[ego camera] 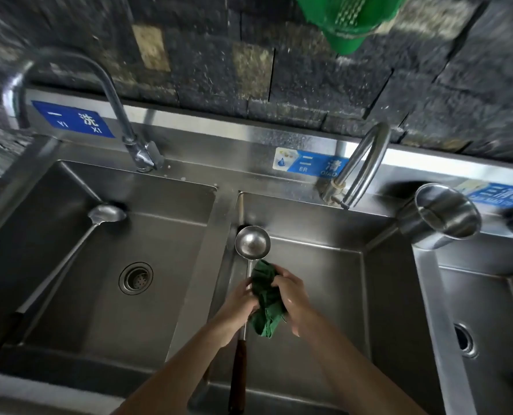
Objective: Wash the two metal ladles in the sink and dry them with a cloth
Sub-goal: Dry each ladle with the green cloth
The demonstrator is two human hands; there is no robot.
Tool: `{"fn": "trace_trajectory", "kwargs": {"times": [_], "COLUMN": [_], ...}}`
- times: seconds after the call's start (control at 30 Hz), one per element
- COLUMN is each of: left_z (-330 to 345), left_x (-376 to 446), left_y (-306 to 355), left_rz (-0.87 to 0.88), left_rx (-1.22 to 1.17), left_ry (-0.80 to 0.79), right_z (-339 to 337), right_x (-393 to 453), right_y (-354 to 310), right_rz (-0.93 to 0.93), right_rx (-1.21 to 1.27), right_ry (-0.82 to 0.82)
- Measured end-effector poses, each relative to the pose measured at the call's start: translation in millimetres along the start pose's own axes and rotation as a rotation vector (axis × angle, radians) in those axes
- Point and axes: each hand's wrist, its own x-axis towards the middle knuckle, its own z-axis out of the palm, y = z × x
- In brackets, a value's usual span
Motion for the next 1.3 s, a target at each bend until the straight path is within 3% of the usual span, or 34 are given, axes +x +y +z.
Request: {"fn": "trace_trajectory", "kwargs": {"times": [0.2,0.47,0.67,0.87,1.0,1.1,1.23,1.3], "left_z": [-27,-77,-140,-211,-247,-279,-310,-324], "left_x": [-30,-84,-136,-200,-225,-242,-267,-277], "left_y": [6,10,11,10,7,5,6,8], "left_rz": [-0.042,-0.018,-0.052,0.085,0.232,0.249,0.236,0.341], "left_rx": [-0.312,-0.422,-0.49,-0.36,-0.152,-0.024,-0.403,-0.499], "left_ry": [0.104,0.185,0.399,0.454,0.499,0.566,0.529,0.491], "right_z": [14,80,142,212,262,301,336,347], "right_x": [-40,-82,-115,-163,-188,-206,-227,-237], "right_y": [-20,-27,-27,-10,10,24,29,29], "right_rz": [-0.028,-0.073,-0.062,-0.075,-0.087,-0.154,-0.249,-0.31], "right_rx": [-0.006,-0.139,-0.122,-0.058,-0.028,0.021,0.016,-0.036], "right_ry": [-0.176,-0.337,-0.368,-0.435,-0.515,-0.558,-0.61,-0.613]}}
